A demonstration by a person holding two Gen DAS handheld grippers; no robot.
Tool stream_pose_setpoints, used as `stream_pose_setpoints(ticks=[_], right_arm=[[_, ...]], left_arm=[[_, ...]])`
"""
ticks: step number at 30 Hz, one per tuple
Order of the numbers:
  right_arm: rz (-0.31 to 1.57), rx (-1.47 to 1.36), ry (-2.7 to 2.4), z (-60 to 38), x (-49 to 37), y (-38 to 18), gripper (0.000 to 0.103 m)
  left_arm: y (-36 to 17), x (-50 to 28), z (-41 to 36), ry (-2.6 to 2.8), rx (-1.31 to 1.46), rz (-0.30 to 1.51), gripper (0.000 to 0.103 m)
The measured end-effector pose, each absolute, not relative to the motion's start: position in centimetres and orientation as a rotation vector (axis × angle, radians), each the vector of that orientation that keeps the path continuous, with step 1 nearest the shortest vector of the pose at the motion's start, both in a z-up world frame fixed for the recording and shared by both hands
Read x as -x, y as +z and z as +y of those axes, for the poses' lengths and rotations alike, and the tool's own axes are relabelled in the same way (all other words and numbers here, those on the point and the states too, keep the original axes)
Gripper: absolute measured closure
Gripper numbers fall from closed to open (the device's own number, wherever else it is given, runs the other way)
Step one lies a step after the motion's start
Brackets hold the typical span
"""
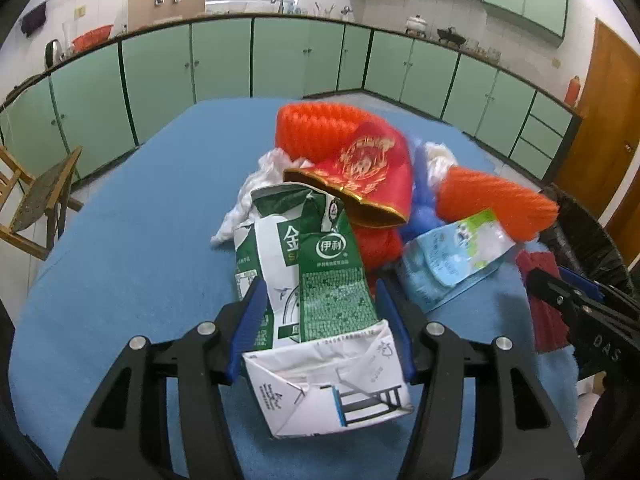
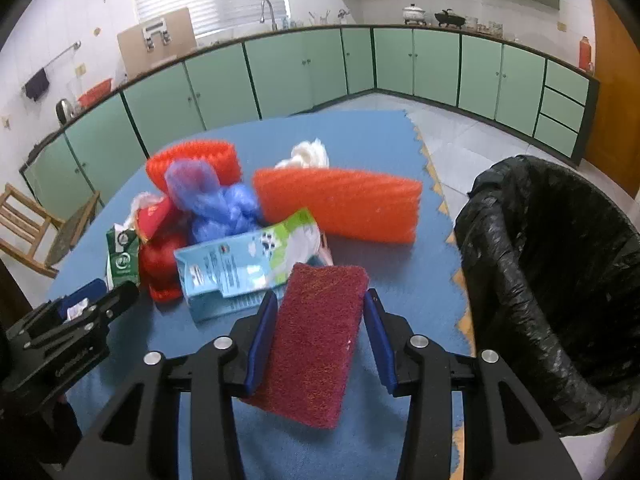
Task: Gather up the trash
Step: 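Grasp the red scouring pad with the right tool while the left grasps the green carton, then carry the pad and carton over the bin and open both tools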
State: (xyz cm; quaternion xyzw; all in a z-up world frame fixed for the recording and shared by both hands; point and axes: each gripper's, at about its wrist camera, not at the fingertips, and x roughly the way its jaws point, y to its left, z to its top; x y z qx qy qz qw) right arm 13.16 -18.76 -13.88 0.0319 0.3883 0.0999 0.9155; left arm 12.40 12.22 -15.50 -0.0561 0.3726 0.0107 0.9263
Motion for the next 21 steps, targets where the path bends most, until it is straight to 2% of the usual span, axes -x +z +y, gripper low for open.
stream_pose_setpoints(ticks=[21], right_arm=[[0.607, -0.113, 0.243, -21.3, -12.3, -5.7, 0.059]], left_arm=[[-8.1, -10.7, 9.0, -0.051, 0.081, 0.581, 0.049]])
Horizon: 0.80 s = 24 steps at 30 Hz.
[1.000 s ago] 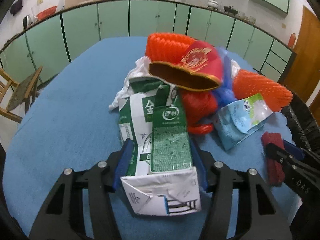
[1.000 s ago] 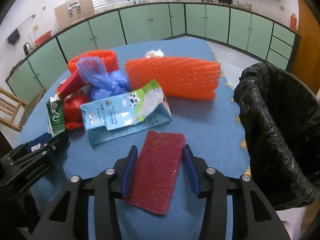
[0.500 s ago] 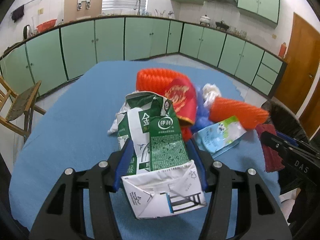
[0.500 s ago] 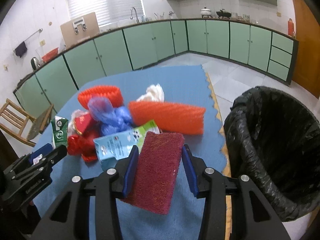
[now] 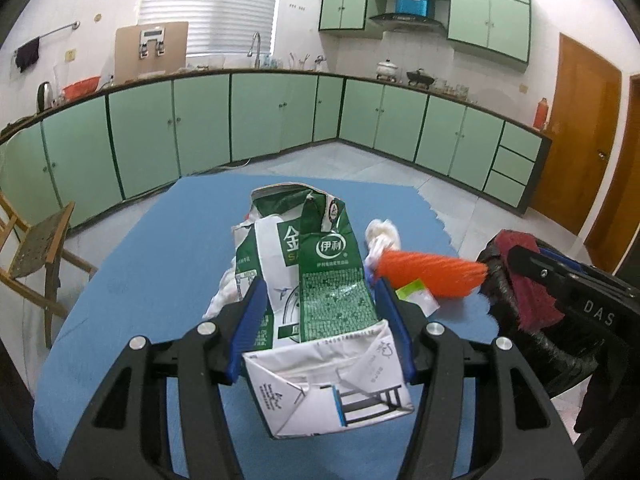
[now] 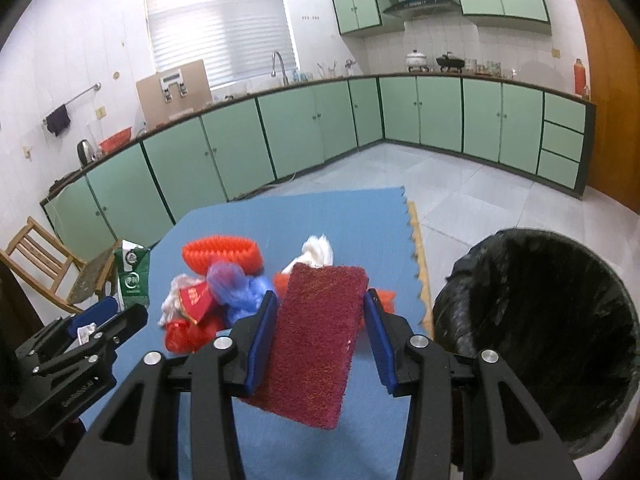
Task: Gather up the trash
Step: 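Carry the pad and carton over the bin and open both tools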
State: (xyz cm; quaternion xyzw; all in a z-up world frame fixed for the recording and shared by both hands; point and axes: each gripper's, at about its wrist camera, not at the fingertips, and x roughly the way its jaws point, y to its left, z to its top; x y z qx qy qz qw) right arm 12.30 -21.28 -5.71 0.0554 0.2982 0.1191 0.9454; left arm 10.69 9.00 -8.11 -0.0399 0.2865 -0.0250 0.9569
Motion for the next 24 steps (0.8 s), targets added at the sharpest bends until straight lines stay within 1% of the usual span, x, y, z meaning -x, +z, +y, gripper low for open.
stream_pose_setpoints(ticks=[10, 24], right_arm=[[0.545, -0.131, 0.171, -25.7, -12.2, -3.4, 0.059], [0.489, -0.160, 0.005, -35.4, -12.7, -2.5, 0.059]], left_arm=[[-6.2, -12.5, 4.3, -0.144, 0.052, 0.535, 0.049], [-6.3, -15.9, -6.8, -0.348, 0.014, 0.521, 0.049]])
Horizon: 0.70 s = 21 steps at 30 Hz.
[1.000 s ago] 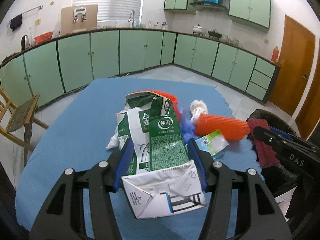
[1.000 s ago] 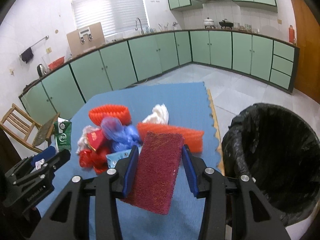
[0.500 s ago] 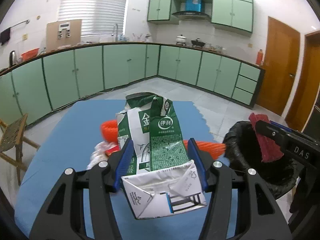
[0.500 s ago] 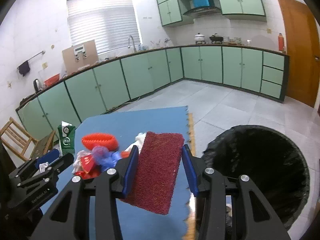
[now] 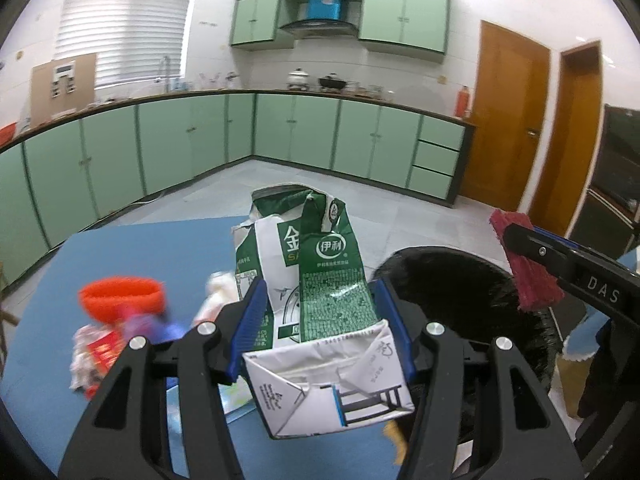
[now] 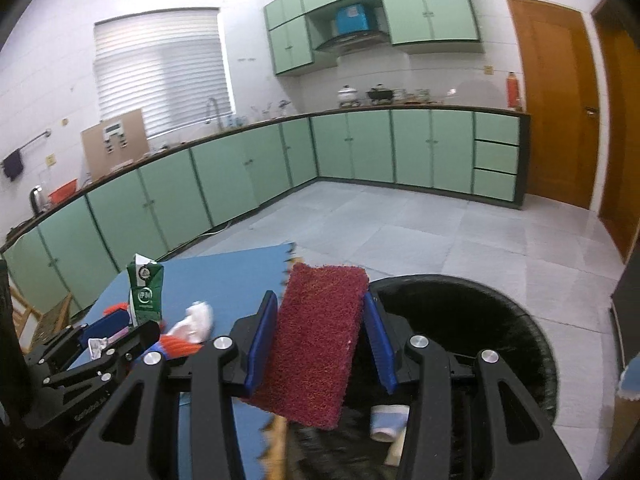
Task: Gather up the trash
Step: 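Carry the pad and carton over the bin and open both tools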
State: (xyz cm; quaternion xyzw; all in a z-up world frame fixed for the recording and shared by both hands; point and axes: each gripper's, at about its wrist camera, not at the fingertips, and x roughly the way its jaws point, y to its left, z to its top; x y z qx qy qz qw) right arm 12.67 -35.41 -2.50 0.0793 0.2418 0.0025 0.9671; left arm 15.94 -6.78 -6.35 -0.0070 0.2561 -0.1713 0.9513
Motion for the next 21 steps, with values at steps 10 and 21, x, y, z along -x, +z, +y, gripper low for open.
stream_pose_setpoints(ticks=[10, 21], right_arm=[[0.506, -0.192, -0.103, -42.7, -13.9, -4.0, 0.059], [0.596, -0.223, -0.175, -48.6, -15.8, -8.5, 0.048]], left_arm=[[-8.1, -18.5, -16.3, -0.498, -0.017, 0.526, 0.049], [-11.8, -20.2, -23.4, -0.602, -0.077, 0.601, 0.047]])
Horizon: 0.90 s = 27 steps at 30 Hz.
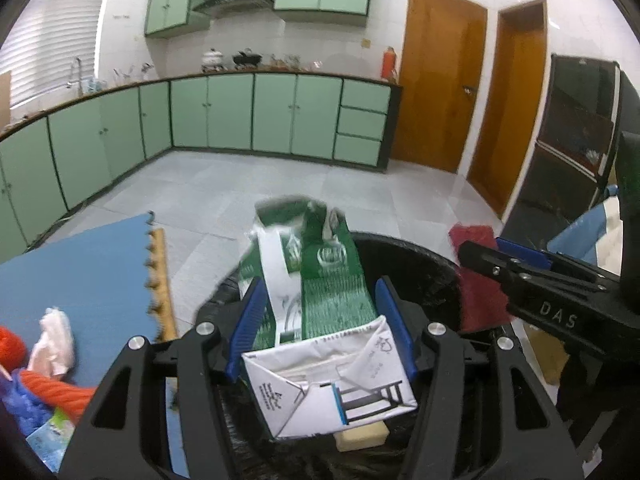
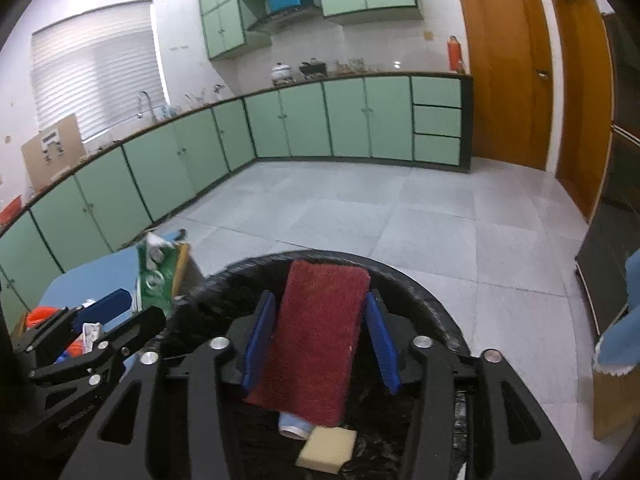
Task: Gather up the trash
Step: 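Carry the pad and carton over the bin and open both tools, then move both tools back over the table toward the orange nets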
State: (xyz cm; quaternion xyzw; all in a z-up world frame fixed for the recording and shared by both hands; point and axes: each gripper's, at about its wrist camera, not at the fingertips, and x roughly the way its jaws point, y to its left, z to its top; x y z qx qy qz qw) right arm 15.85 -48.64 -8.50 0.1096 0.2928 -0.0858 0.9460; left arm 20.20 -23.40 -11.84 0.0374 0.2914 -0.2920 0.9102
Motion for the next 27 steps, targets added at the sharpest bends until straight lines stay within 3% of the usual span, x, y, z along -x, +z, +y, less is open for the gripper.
stream_pose_setpoints(ticks=[3, 8, 10, 17, 27], right_arm=[[0.608, -0.221, -0.211, -49.6, -15.7, -9.4, 0.038], [0.602, -0.228, -0.263, -50.5, -14.7, -9.7, 0.013], [0.600, -0.235, -0.268, -50.3, -14.3, -9.6, 0.008], [0.589, -0.247, -0.237, -47.4, -13.4, -8.2, 0.006], [0.548, -0.240, -0.092, -37.9, -13.4, -6.3, 0.006]], left_arm=[[-12.6, -20.2, -23.9, -0.616, -0.090, 0.620, 0.038], [-12.6, -20.8, -23.0, -0.604, -0.089, 0.628, 0.035], [-12.4, -20.8, -22.2, -0.592, -0.079, 0.631, 0.033], [-10.1, -19.6, -17.6, -0.528, -0.049, 0.588, 0.025], [-7.5, -15.8, -6.1, -0.316, -0.040, 0.507, 0.024]])
